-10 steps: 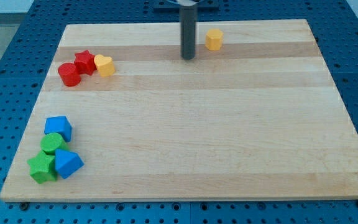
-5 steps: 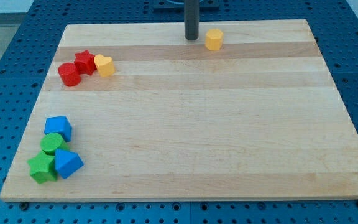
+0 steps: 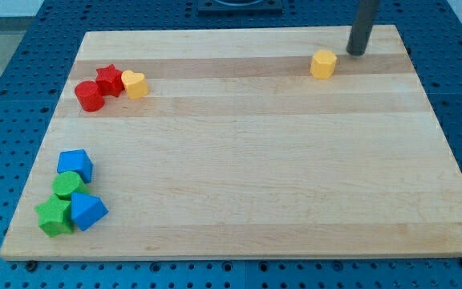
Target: Push the yellow hexagon to the top right side of the board
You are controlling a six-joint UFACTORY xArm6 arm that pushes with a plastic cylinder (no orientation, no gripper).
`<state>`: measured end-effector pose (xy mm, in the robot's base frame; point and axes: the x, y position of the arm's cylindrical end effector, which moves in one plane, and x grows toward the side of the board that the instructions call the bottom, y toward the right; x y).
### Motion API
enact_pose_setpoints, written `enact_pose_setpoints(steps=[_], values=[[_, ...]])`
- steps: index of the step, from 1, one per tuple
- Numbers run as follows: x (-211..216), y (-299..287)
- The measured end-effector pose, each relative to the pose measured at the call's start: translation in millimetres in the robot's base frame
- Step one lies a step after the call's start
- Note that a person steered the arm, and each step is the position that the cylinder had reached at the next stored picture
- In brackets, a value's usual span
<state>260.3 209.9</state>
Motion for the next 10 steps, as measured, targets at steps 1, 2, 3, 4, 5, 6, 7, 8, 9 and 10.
enact_pose_setpoints(steps=[1, 2, 3, 4, 5, 6, 7, 8, 9, 10], values=[[-5, -24], [-31, -70], [-38, -123], [-21, -159], [66, -144], [83, -138], [58, -122], [58, -107], [59, -94], [61, -80]])
